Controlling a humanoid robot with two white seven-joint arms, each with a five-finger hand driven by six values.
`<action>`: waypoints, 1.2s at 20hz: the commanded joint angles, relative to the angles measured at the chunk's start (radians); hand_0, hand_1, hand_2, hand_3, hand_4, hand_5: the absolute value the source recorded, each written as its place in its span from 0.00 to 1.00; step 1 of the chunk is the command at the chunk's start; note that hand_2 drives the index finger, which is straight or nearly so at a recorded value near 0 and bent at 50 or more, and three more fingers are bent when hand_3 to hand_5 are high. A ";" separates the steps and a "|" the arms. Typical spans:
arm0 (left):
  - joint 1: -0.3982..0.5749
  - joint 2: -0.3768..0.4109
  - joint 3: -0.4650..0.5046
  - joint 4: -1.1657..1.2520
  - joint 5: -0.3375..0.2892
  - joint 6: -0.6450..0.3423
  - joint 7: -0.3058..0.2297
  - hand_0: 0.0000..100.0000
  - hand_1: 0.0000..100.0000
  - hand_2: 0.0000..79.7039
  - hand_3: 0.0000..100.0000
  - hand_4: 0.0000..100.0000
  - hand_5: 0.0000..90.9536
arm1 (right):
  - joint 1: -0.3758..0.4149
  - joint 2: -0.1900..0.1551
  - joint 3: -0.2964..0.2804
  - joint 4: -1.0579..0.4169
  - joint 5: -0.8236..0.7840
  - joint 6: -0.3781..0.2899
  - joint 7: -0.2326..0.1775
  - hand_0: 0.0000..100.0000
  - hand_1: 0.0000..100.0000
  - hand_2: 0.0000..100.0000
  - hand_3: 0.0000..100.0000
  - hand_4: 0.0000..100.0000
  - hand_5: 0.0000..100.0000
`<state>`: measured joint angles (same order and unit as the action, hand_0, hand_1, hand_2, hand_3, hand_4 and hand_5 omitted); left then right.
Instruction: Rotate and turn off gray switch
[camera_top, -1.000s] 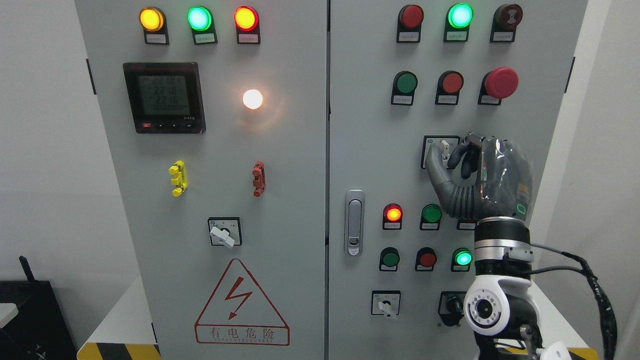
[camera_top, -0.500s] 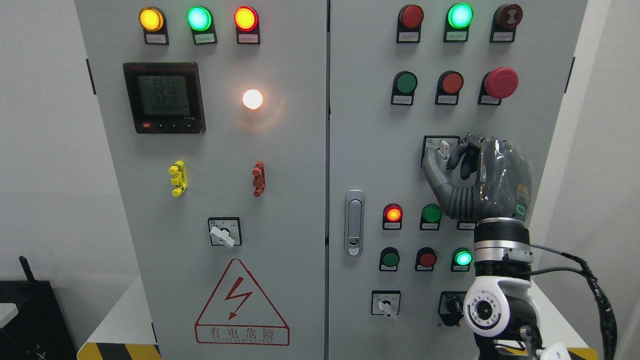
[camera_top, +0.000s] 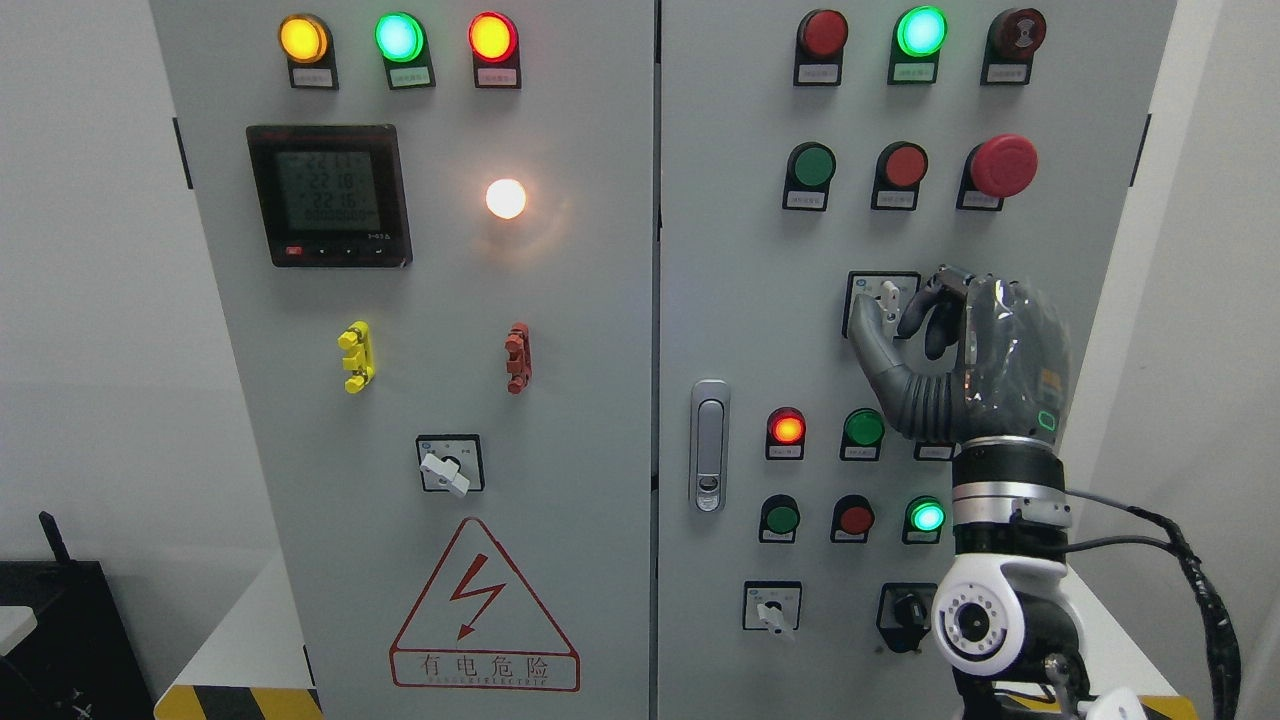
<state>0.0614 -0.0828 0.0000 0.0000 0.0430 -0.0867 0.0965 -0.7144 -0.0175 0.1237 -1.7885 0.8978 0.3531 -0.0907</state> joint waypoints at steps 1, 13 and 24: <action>0.000 0.000 -0.002 0.014 0.000 -0.001 -0.003 0.12 0.39 0.00 0.00 0.00 0.00 | 0.003 -0.041 -0.007 -0.015 -0.002 -0.006 -0.004 0.34 0.47 0.75 1.00 0.90 1.00; 0.000 0.000 -0.002 0.014 0.000 -0.001 -0.003 0.12 0.39 0.00 0.00 0.00 0.00 | 0.070 -0.035 -0.013 -0.080 -0.014 -0.133 -0.017 0.32 0.39 0.75 1.00 0.90 1.00; 0.000 0.000 -0.002 0.014 0.000 -0.001 -0.003 0.12 0.39 0.00 0.00 0.00 0.00 | 0.228 -0.105 -0.157 -0.108 -0.036 -0.627 -0.064 0.29 0.35 0.39 0.45 0.27 0.24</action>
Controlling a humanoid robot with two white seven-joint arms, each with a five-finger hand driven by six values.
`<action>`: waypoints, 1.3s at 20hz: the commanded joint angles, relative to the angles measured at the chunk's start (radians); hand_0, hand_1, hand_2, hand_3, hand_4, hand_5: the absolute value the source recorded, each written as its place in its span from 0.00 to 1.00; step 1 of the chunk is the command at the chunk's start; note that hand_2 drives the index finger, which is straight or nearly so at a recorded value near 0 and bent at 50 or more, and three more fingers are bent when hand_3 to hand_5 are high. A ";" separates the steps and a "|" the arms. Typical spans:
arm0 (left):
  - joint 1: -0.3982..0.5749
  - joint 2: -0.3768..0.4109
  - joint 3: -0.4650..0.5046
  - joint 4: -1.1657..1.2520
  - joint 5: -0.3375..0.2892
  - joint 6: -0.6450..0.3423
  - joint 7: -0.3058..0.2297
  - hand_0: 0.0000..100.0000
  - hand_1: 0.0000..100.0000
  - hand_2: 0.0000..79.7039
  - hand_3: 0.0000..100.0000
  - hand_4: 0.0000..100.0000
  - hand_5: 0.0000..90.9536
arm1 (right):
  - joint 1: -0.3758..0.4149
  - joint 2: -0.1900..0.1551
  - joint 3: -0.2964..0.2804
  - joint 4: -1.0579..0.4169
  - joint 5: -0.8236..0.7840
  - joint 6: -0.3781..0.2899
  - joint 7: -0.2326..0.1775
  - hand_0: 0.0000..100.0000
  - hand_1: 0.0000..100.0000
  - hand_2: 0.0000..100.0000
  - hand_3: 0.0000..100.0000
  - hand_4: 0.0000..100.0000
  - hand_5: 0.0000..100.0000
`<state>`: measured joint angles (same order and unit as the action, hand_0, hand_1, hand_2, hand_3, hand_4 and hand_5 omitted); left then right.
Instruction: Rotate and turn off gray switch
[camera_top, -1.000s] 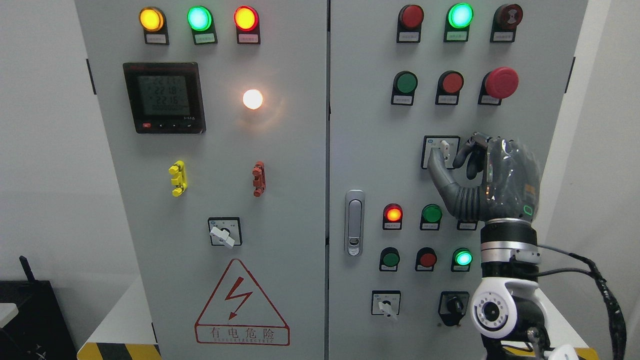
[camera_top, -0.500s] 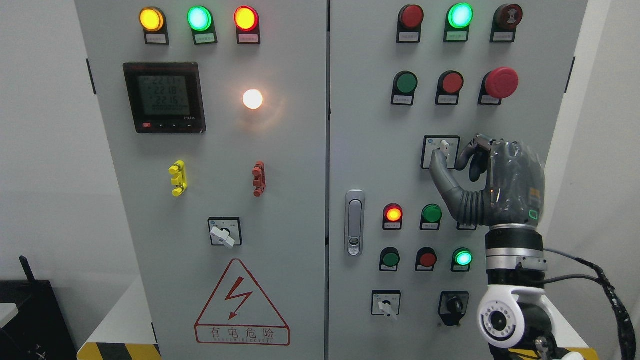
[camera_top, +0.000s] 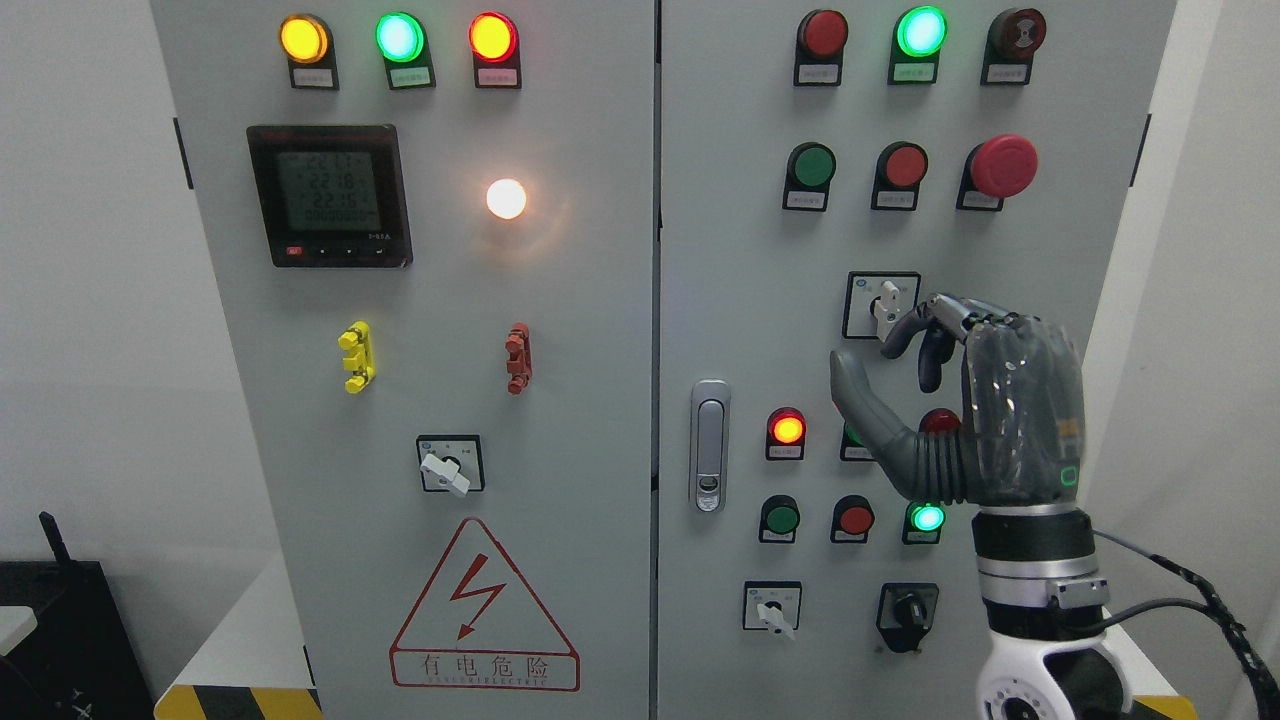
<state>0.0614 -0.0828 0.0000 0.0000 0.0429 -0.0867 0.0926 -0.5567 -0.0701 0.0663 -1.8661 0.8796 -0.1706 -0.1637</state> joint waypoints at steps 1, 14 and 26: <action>0.000 0.000 -0.002 0.014 0.000 -0.001 0.001 0.12 0.39 0.00 0.00 0.00 0.00 | 0.086 -0.083 -0.105 -0.033 -0.028 -0.116 0.022 0.31 0.31 0.33 0.31 0.13 0.12; 0.000 0.000 -0.002 0.015 0.000 -0.001 0.001 0.12 0.39 0.00 0.00 0.00 0.00 | 0.120 -0.201 -0.126 -0.045 -0.091 -0.115 0.044 0.22 0.24 0.09 0.02 0.00 0.00; 0.000 0.000 -0.002 0.015 0.000 -0.001 -0.001 0.12 0.39 0.00 0.00 0.00 0.00 | 0.149 -0.206 -0.125 -0.053 -0.091 -0.121 0.044 0.20 0.27 0.12 0.07 0.00 0.00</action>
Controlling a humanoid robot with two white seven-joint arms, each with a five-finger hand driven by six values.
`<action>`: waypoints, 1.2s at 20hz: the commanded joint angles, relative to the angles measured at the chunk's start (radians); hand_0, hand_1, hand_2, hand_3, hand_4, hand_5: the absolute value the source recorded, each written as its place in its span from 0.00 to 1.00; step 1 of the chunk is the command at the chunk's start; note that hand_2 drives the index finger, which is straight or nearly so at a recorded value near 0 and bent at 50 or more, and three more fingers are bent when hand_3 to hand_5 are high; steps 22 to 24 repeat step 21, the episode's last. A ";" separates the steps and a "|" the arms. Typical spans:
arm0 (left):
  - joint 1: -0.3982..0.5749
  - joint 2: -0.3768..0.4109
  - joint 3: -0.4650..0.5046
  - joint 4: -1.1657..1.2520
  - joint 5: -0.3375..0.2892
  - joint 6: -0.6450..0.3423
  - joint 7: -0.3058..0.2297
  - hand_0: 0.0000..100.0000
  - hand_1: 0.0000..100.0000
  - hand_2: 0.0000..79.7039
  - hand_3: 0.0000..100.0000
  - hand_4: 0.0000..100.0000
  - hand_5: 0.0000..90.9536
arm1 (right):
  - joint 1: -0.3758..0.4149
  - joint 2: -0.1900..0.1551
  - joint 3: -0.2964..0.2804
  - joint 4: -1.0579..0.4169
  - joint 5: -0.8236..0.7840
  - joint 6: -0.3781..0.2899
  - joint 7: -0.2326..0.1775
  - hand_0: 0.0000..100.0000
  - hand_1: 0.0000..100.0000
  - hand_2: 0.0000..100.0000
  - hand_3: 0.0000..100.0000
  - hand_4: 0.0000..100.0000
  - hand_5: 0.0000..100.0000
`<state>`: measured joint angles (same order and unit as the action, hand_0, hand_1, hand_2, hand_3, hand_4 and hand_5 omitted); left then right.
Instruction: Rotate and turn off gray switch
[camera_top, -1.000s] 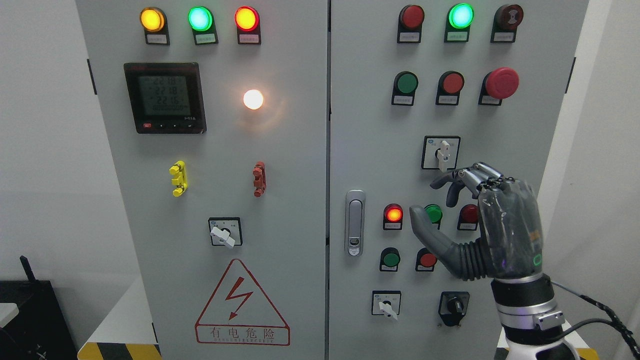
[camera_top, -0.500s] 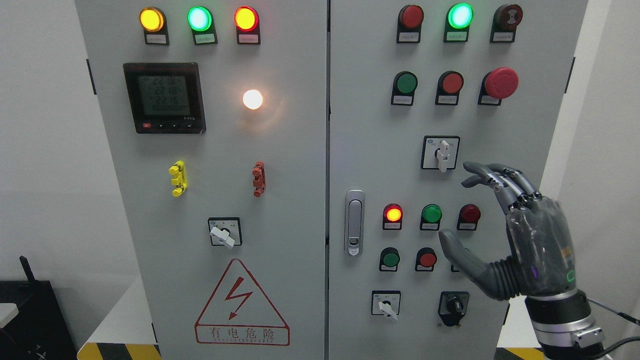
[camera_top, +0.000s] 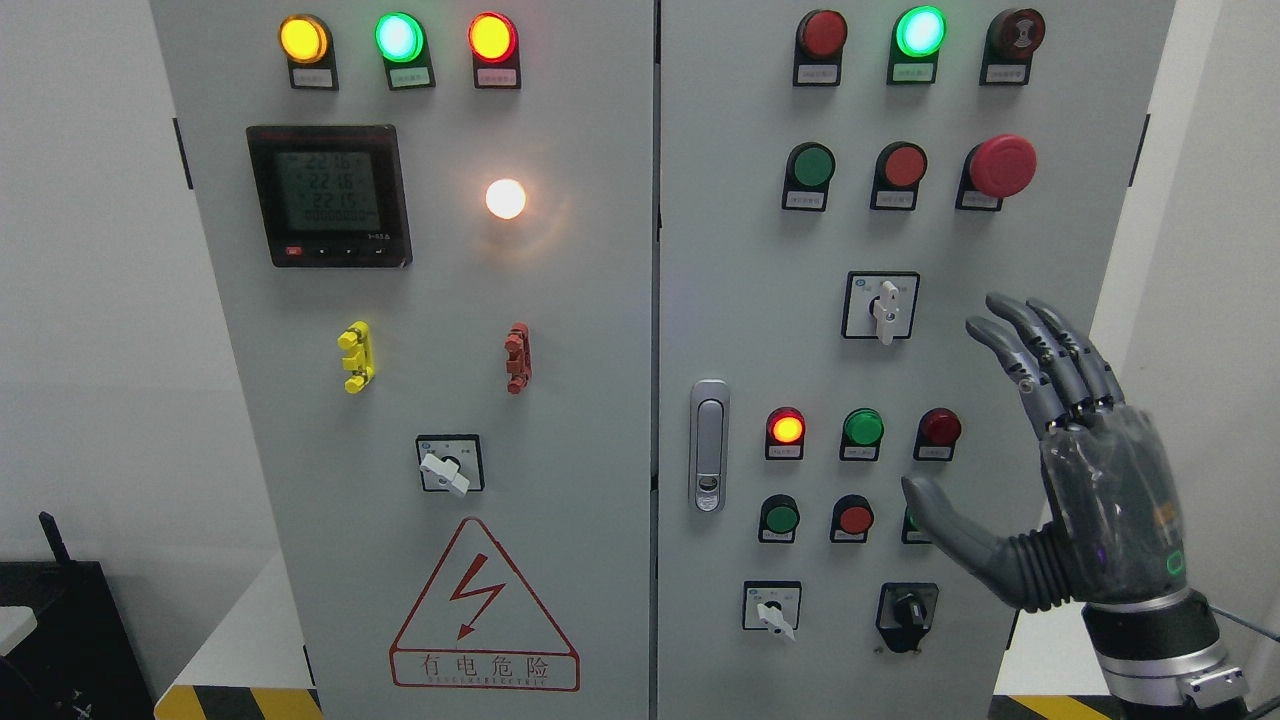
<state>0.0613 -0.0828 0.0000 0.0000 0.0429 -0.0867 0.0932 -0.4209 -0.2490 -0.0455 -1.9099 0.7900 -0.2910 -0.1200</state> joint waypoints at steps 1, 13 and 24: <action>0.000 0.000 -0.002 0.015 0.000 -0.001 -0.001 0.12 0.39 0.00 0.00 0.00 0.00 | 0.014 -0.027 -0.013 -0.009 -0.003 0.000 0.000 0.20 0.27 0.12 0.07 0.00 0.00; 0.000 0.000 -0.002 0.015 0.000 -0.001 0.000 0.12 0.39 0.00 0.00 0.00 0.00 | 0.024 -0.016 -0.014 -0.026 -0.003 0.003 -0.003 0.20 0.28 0.12 0.07 0.00 0.00; 0.000 0.000 -0.002 0.014 0.000 -0.001 0.000 0.12 0.39 0.00 0.00 0.00 0.00 | 0.031 -0.012 -0.019 -0.034 -0.003 0.003 -0.003 0.21 0.28 0.12 0.08 0.00 0.00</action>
